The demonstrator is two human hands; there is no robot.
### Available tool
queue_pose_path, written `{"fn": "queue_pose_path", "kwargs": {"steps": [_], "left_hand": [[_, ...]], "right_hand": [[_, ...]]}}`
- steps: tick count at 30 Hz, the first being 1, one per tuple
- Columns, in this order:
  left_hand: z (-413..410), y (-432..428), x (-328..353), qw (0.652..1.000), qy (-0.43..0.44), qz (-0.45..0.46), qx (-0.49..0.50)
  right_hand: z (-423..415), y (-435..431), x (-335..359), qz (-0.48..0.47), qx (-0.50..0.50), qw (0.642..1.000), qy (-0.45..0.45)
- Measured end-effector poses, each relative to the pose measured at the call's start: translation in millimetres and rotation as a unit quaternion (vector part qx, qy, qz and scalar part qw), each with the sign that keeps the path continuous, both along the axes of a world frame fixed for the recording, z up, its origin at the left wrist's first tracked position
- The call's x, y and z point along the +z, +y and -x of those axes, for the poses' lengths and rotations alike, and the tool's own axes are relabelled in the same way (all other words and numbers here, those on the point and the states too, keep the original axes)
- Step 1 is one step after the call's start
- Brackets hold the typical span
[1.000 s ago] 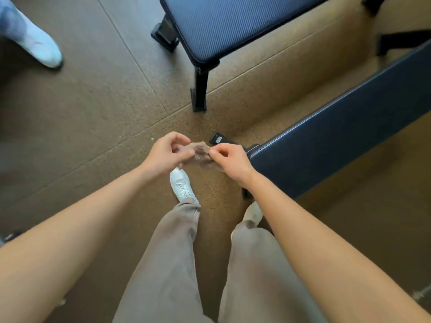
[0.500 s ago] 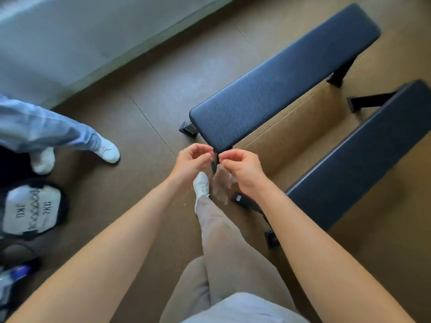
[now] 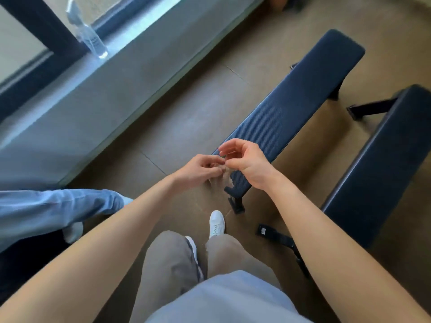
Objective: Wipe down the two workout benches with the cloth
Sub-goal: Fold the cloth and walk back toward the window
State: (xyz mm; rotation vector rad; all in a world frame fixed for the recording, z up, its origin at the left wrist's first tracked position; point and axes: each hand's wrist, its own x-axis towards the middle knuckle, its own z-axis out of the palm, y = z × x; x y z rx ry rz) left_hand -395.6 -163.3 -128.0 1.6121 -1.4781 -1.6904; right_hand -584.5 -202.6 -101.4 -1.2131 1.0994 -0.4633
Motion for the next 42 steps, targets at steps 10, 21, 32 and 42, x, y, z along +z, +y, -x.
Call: {"fn": "queue_pose_path", "kwargs": {"steps": [10,21,32,42], "left_hand": [[-107.2,-119.5,28.5,0.998,-0.007,0.03,0.048],[-327.3,-295.1,50.4,0.989,-0.127,0.08,-0.009],[-553.1,-402.4,73.1,0.862,-0.48,0.16,-0.017],[-591.3,-454.5,42.8,0.769,-0.509,0.228,0.312]], "right_hand": [[-90.6,-94.3,1.3,-0.04,0.042,0.996,0.075],[-302.9,-273.0,12.6,0.086,-0.033,0.979,0.183],[-509.0,-448.0,34.7,0.188,0.056,0.963,0.186],[-618.5,-565.2,29.1,0.172,0.056,0.978,0.104]]}}
